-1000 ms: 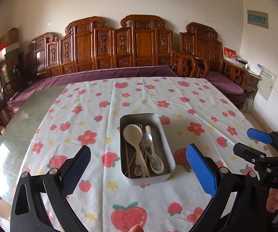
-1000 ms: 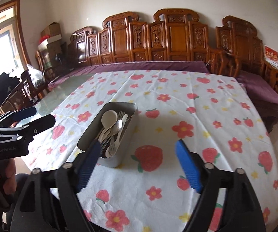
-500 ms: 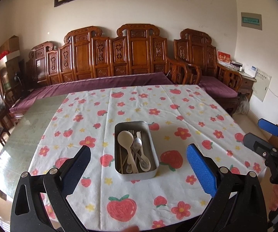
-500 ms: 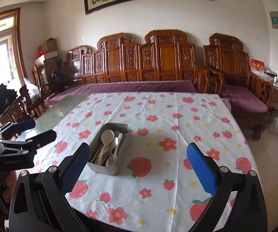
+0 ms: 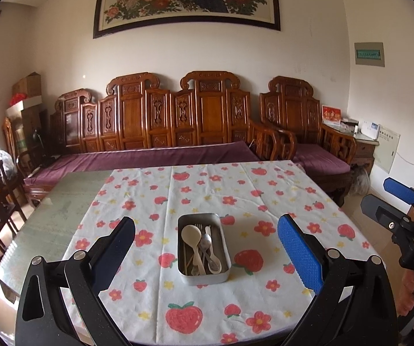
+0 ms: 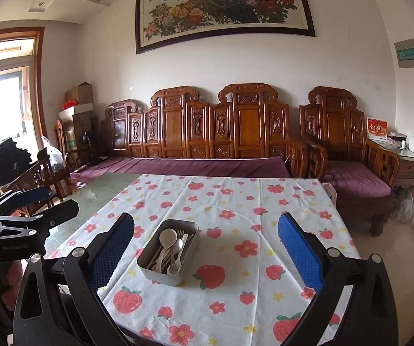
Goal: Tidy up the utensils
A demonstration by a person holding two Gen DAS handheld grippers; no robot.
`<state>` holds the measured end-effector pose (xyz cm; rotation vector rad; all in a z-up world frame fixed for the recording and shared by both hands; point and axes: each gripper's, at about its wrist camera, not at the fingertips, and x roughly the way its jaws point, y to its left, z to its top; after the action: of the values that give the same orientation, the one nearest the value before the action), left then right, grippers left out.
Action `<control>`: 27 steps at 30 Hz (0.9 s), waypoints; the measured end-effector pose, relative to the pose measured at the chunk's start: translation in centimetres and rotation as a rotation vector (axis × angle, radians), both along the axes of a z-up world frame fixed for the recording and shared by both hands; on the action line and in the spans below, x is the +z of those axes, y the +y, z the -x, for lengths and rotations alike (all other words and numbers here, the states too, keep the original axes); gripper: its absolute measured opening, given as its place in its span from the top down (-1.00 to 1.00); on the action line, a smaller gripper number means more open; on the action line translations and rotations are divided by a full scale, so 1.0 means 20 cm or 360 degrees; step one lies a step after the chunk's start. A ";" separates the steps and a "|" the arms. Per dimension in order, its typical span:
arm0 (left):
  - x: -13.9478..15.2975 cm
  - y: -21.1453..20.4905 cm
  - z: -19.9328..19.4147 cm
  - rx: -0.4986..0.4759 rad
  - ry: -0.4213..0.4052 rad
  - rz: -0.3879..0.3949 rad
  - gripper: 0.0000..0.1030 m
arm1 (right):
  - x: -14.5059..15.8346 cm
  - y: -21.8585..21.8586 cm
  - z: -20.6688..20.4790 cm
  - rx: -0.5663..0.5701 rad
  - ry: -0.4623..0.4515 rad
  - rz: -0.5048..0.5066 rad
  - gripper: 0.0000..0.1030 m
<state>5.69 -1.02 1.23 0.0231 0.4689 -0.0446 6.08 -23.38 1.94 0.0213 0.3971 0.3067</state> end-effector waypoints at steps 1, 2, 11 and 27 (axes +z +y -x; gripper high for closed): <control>0.01 0.00 0.01 0.0001 -0.0007 0.0002 -0.86 | 0.00 0.00 0.00 -0.0003 -0.0005 0.0003 -0.95; 0.01 -0.01 0.01 0.0001 -0.0011 0.0003 -0.86 | 0.01 0.00 0.01 -0.0004 -0.0009 0.0002 -0.95; 0.02 -0.01 0.03 0.0006 -0.0022 0.0009 -0.86 | 0.01 -0.02 0.03 -0.0008 -0.0010 -0.0002 -0.95; 0.00 -0.01 0.03 -0.0011 -0.0013 0.0024 -0.86 | 0.00 -0.02 0.01 -0.0015 -0.0002 -0.0004 -0.95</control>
<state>5.12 -1.29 1.19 0.0102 0.4606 -0.0550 5.85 -23.82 1.88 0.0254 0.3955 0.2981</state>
